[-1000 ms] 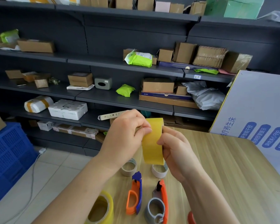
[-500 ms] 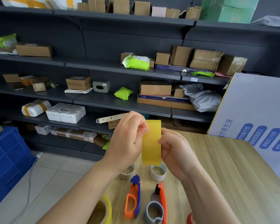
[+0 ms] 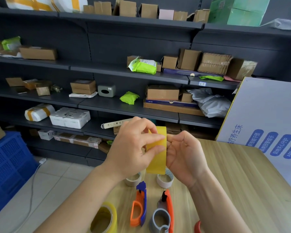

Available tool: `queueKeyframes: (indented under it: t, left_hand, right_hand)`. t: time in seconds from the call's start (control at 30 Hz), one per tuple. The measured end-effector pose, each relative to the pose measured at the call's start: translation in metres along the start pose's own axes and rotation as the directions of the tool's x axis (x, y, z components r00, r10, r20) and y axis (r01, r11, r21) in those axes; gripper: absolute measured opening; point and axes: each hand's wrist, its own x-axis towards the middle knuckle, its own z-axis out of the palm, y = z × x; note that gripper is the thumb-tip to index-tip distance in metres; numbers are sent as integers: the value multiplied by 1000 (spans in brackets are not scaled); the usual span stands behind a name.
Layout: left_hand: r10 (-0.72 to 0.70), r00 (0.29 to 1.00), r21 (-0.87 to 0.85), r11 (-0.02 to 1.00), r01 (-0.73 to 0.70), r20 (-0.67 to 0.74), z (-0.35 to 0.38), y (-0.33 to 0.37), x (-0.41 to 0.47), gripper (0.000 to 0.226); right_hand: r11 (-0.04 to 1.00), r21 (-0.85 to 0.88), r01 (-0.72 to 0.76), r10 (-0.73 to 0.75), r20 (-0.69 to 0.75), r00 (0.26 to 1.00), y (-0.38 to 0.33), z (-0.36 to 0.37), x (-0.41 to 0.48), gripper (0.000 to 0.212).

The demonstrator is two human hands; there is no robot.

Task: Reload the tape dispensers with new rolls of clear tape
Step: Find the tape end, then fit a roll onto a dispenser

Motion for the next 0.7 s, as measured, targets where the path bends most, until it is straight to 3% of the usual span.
queueKeyframes:
  t: [0.13,0.23,0.57,0.7]
  left_hand:
    - [132,991,71,989,-131,-12,1,0,-1,22]
    - [155,987,10,988,-155,-43,1,1,-3,18]
    - [-94,994,-84,992,99,59,-10,1,7,18]
    - [-70,991,-12,997,72,116,-12,1,10,17]
  right_hand:
    - [1000,1,-5,5,-6,1000,1,3,0,48]
    - [1000,5,0,0,-17,1000,2,4,1,54]
    - [990,-140,-10,-4,-96,995,8,8,2,27]
    - [984,-176,-19,3,-93,996,12,5,2,27]
